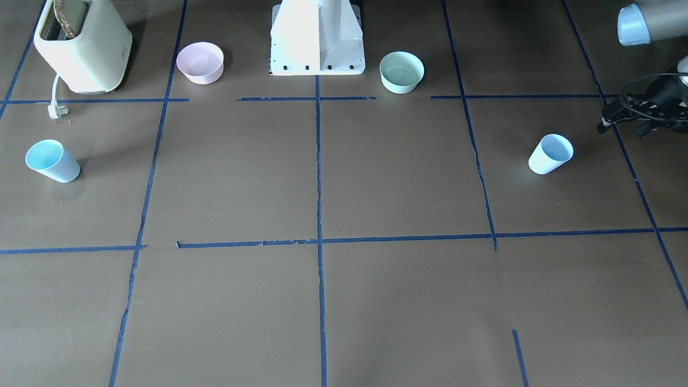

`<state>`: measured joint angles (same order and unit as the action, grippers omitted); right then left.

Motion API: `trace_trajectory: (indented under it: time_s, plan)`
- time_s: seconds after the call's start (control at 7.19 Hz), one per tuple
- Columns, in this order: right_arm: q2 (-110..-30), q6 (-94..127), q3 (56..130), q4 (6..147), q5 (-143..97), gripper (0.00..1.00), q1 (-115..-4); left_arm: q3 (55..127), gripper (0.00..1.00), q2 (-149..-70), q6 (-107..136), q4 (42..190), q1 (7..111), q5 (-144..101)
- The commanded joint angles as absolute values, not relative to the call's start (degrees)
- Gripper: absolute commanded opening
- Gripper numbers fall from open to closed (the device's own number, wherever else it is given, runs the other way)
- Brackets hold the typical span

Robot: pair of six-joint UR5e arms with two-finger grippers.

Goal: Stack blue cups with both arms
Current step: 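Lower the left gripper onto the light blue cup and close it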

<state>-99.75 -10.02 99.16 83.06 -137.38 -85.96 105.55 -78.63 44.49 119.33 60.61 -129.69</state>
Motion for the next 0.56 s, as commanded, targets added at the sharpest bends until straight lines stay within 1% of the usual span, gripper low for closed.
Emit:
trace_trajectory:
  time_s: [0.0,0.28,0.42]
  plan:
    - [-99.76,-10.02,99.14,83.06,-137.37,1.00,-85.96,103.90,1.00,-79.79,49.92,121.38,57.75,-125.60]
    - [-99.76,-10.02,99.05,83.06,-137.46,1.00,-85.96,102.40,1.00,-80.68,50.45,121.46,55.39,-124.55]
    - [-99.76,-10.02,99.14,83.06,-137.46,1.00,-85.96,99.96,1.00,-82.86,51.67,121.73,53.28,-122.19]
